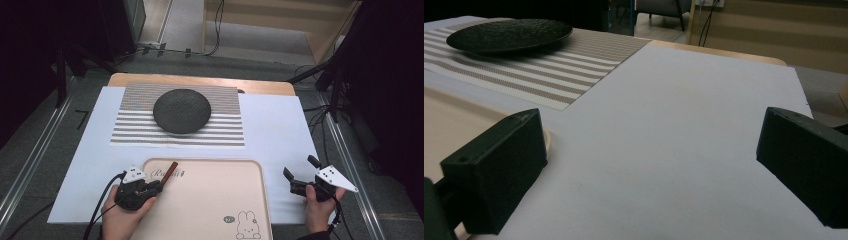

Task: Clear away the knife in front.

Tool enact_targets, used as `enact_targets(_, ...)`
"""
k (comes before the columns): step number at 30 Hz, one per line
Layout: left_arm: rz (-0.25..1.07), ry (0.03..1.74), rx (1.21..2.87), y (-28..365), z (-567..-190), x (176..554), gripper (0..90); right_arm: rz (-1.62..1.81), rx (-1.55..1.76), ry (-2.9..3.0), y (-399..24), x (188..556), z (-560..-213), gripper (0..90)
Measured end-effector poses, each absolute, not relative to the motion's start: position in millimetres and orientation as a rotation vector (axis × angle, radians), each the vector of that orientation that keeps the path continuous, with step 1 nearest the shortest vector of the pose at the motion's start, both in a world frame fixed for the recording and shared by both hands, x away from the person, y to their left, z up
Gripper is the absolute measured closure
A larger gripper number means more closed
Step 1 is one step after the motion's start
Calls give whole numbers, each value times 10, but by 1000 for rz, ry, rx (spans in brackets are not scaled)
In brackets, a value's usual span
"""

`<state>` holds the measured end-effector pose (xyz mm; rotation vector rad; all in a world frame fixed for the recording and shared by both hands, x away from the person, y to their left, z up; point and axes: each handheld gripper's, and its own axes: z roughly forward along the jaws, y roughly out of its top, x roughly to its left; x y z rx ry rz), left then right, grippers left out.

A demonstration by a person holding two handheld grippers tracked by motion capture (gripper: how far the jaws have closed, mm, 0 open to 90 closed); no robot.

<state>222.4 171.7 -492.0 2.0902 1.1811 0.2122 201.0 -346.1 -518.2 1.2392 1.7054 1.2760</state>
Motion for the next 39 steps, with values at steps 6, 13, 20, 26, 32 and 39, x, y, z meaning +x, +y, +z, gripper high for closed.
enact_targets(6, 297, 1200, 2095, 1695, -4909, 2211, 623, 1278, 1238, 1704, -3462, 2009, -5182, 0)
enact_targets(13, 244, 1044, 2077, 1715, -4776, 2204, 876, 1274, 1239, 1707, -3458, 2009, -5182, 0)
enact_targets(20, 277, 951, 2248, 1467, -4880, 2259, 897, 1269, 1236, 1709, -3456, 2007, -5183, 0)
enact_targets(26, 307, 972, 2294, 1501, -4920, 2317, 899, 1266, 1236, 1709, -3454, 2007, -5183, 0)
enact_targets(32, 271, 1030, 2243, 1710, -4926, 2338, 899, 1262, 1235, 1709, -3450, 2010, -5183, 0)
enact_targets(39, 271, 1058, 2227, 1869, -4922, 2336, 899, 1260, 1236, 1708, -3448, 2006, -5183, 0)
